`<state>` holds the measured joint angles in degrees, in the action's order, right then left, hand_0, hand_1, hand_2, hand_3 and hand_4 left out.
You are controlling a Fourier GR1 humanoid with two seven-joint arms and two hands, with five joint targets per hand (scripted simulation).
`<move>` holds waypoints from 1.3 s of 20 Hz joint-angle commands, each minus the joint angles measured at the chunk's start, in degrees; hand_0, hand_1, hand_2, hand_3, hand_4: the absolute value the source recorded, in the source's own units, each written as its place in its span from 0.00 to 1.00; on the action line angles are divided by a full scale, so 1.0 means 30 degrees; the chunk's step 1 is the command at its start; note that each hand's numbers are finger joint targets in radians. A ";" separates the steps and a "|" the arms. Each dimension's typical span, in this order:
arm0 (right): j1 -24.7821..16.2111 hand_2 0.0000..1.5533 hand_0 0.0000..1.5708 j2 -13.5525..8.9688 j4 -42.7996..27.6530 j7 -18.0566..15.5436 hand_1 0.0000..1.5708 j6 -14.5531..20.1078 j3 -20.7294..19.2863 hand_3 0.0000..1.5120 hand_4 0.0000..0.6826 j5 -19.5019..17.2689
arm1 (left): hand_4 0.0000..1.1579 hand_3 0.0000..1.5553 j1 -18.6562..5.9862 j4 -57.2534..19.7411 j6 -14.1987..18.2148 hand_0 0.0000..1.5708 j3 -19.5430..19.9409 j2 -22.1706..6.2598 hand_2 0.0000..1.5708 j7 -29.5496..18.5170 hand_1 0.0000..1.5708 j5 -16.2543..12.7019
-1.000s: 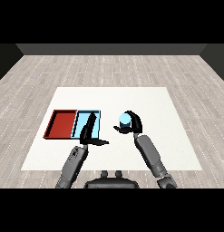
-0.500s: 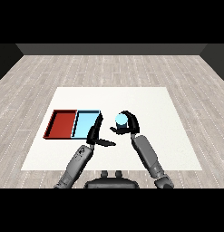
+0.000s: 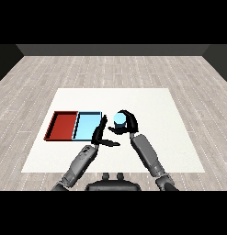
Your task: Pick the blue can and put it in the blue box
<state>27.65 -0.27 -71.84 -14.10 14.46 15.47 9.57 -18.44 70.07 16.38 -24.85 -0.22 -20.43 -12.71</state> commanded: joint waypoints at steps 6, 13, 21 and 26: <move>-0.0024 0.94 0.91 0.0088 0.0037 -0.0120 0.91 -0.0640 0.0108 0.91 0.81 0.0184 | 0.00 0.00 -0.1159 -0.2181 0.0585 0.00 -0.1118 0.0071 0.00 -0.0855 0.00 -0.1705; -0.0618 0.94 0.90 0.0088 -0.1050 0.0192 0.90 0.0267 0.1622 0.90 0.82 0.0482 | 0.00 0.00 -0.1694 -0.3192 0.1682 0.00 -0.2446 0.0071 0.00 -0.2060 0.00 -0.2949; -0.0446 0.94 0.91 0.0089 -0.0354 -0.0757 0.91 0.0021 0.1553 0.92 0.80 0.0822 | 0.00 0.00 -0.3185 -0.3148 0.2343 0.00 -0.2480 0.0072 0.00 -0.0166 0.00 -0.3194; 0.0067 0.94 0.90 0.0090 -0.0811 0.0098 0.90 0.1449 0.3236 0.91 0.79 0.0837 | 0.00 0.00 -0.4786 -0.5196 0.2627 0.00 -0.2711 0.0072 0.00 -0.0843 0.00 -0.4465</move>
<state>26.63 -0.02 -73.96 -15.27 17.11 22.56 11.83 -27.68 60.02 23.31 -32.37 -0.01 -21.50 -22.29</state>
